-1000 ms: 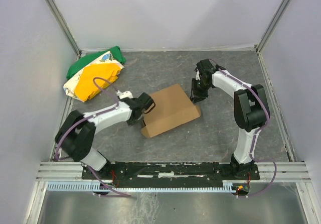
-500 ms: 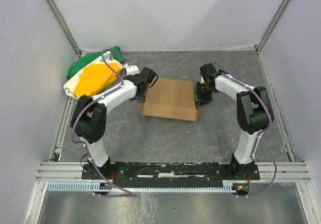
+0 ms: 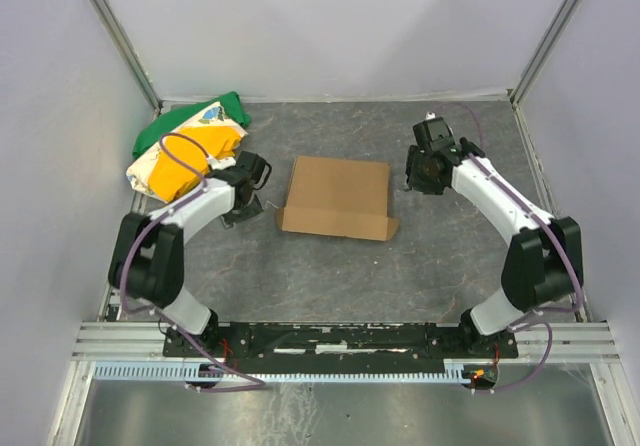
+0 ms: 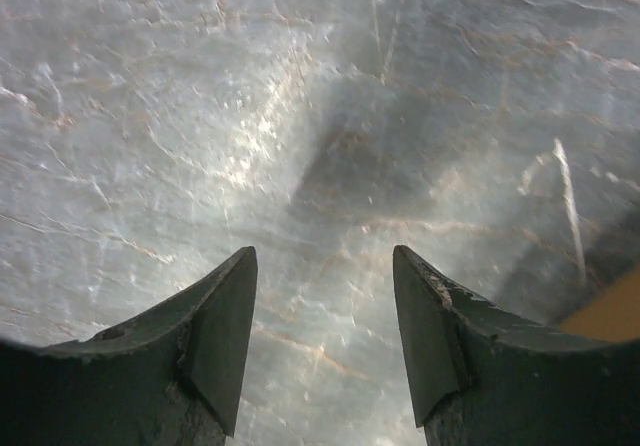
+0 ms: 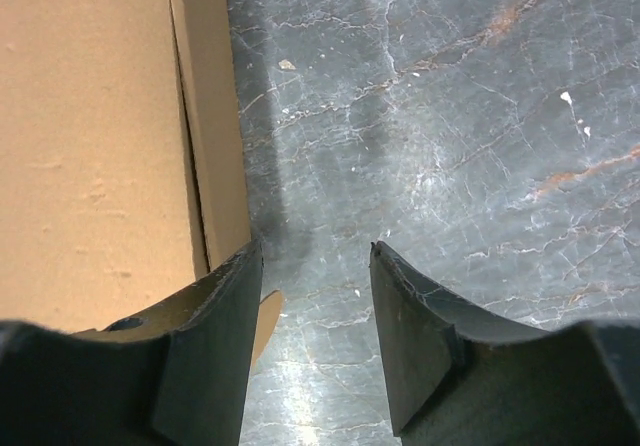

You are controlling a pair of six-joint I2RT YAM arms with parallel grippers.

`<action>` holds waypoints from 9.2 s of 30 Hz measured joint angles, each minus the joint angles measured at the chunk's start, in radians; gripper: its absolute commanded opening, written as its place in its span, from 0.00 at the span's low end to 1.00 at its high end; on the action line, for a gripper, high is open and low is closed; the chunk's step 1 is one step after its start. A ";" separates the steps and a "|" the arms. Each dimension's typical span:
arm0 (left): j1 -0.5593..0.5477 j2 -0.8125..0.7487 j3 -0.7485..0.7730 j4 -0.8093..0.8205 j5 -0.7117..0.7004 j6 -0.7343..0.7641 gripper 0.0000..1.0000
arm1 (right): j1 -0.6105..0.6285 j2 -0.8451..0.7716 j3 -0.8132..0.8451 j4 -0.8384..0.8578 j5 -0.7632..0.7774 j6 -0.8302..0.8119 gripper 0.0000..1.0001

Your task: Fold the paper box

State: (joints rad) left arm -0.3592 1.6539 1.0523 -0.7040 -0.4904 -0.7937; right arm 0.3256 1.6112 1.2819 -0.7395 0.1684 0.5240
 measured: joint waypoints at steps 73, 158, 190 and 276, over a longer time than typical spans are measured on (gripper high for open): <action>-0.177 -0.354 -0.343 0.491 0.432 0.378 0.69 | 0.291 -0.237 -0.388 0.209 -0.099 0.010 0.94; -0.169 -0.402 -0.512 0.860 0.633 0.146 0.73 | 0.167 -0.281 -0.465 0.306 -0.340 -0.036 0.99; -0.175 -0.355 -0.423 0.681 0.707 0.147 0.69 | 0.168 -0.260 -0.394 0.153 -0.378 -0.047 0.99; -0.175 -0.190 -0.166 0.224 0.856 0.240 0.68 | 0.167 -0.167 -0.357 0.080 -0.422 -0.058 0.84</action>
State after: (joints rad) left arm -0.5346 1.4635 0.8867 -0.4797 0.3653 -0.5533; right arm 0.4923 1.4445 0.9253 -0.6594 -0.2539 0.4656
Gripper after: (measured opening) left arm 0.686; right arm 0.864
